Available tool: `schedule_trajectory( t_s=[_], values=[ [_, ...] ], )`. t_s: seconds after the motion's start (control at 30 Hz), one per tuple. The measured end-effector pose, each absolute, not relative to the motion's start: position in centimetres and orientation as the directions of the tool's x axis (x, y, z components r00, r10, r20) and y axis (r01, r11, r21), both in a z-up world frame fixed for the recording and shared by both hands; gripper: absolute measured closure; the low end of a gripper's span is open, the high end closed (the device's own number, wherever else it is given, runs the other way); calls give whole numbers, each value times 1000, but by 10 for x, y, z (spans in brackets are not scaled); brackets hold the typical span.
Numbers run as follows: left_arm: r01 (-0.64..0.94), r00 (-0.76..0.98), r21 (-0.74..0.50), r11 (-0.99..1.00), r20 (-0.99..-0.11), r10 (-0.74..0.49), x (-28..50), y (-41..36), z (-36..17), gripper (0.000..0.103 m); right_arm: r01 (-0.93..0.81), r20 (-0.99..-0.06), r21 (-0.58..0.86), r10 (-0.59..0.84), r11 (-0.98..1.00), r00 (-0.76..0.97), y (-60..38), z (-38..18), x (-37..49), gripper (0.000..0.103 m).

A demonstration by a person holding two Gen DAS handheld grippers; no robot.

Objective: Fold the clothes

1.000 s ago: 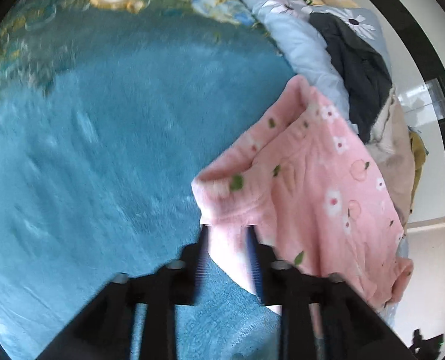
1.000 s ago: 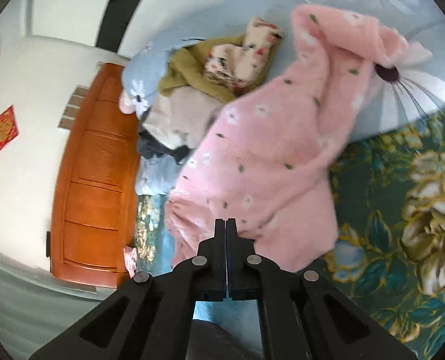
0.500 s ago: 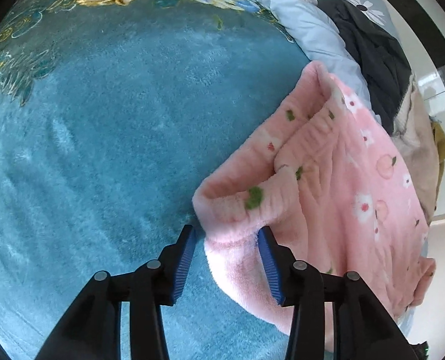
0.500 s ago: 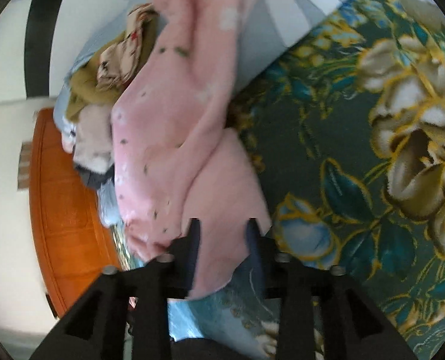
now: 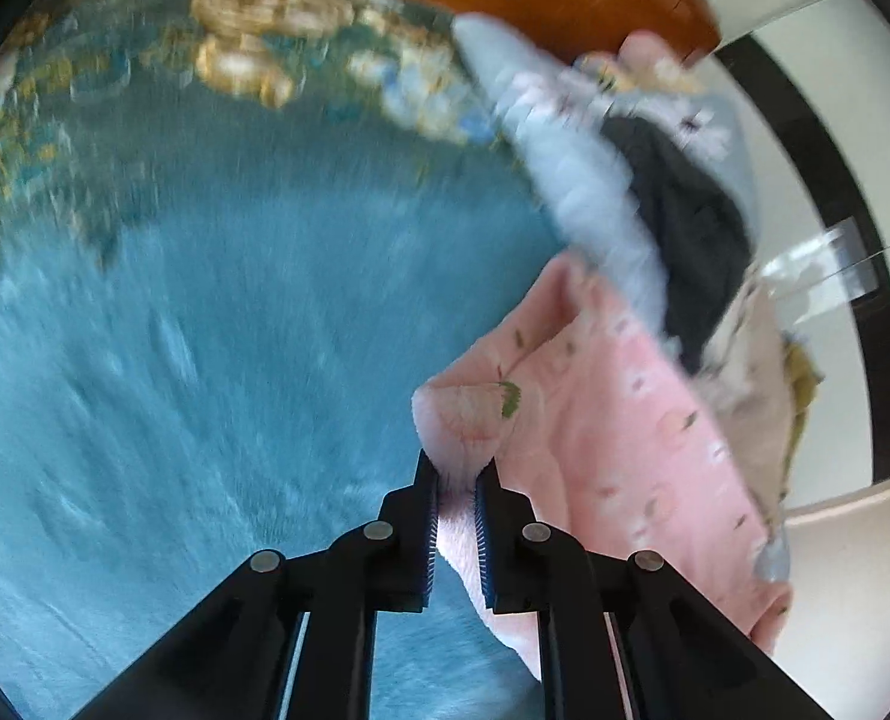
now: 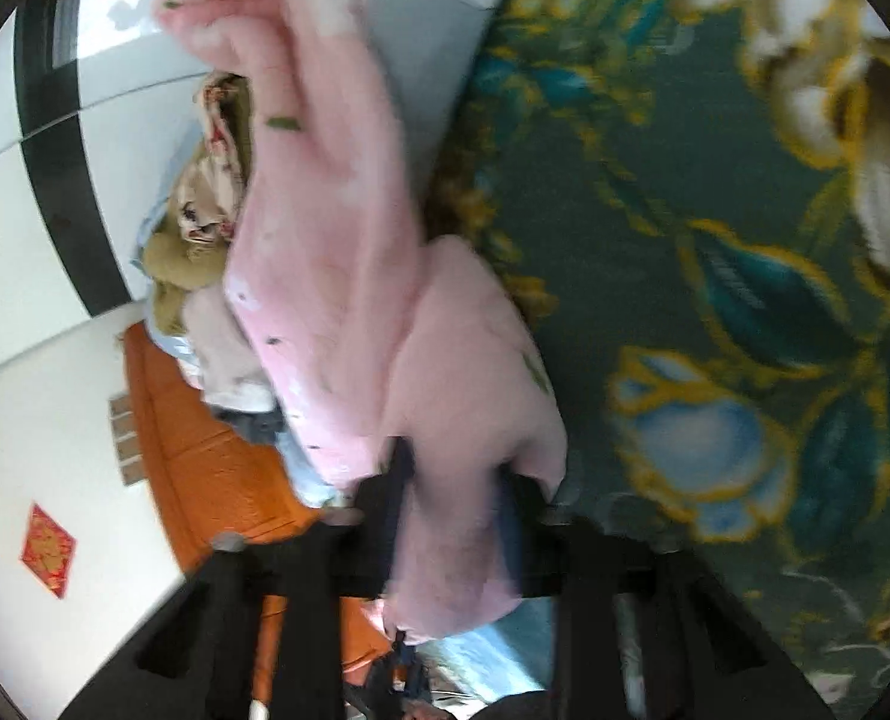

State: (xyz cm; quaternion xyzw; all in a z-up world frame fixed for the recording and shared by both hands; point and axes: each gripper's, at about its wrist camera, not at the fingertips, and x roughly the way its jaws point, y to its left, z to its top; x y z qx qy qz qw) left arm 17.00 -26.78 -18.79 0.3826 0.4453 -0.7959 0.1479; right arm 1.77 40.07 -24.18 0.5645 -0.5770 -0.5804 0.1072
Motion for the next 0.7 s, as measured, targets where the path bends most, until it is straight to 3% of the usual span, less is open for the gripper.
schedule_trajectory(
  t_s=[0.23,0.33,0.43,0.57,0.7],
  values=[
    [463,-765,-646,-607,-637,93,171,-275,-123,91,-230,-480,878,-773,-421,-415,401,-133,-1,95],
    [455,-762,-612,-647,-643,73,183,-282,-114,91,-52,-458,873,-778,-485,-431,403,-64,15,95],
    [445,-760,-576,-685,-648,51,196,-289,-105,91,76,-495,821,-771,-566,-401,401,-26,33,95],
    [555,-691,-546,-627,-723,18,213,-309,-144,91,44,-614,765,-747,-643,-255,380,-82,37,94],
    [674,-588,-490,-553,-809,0,227,-325,-193,91,-26,-701,713,-713,-701,5,331,-174,51,93]
  ],
)
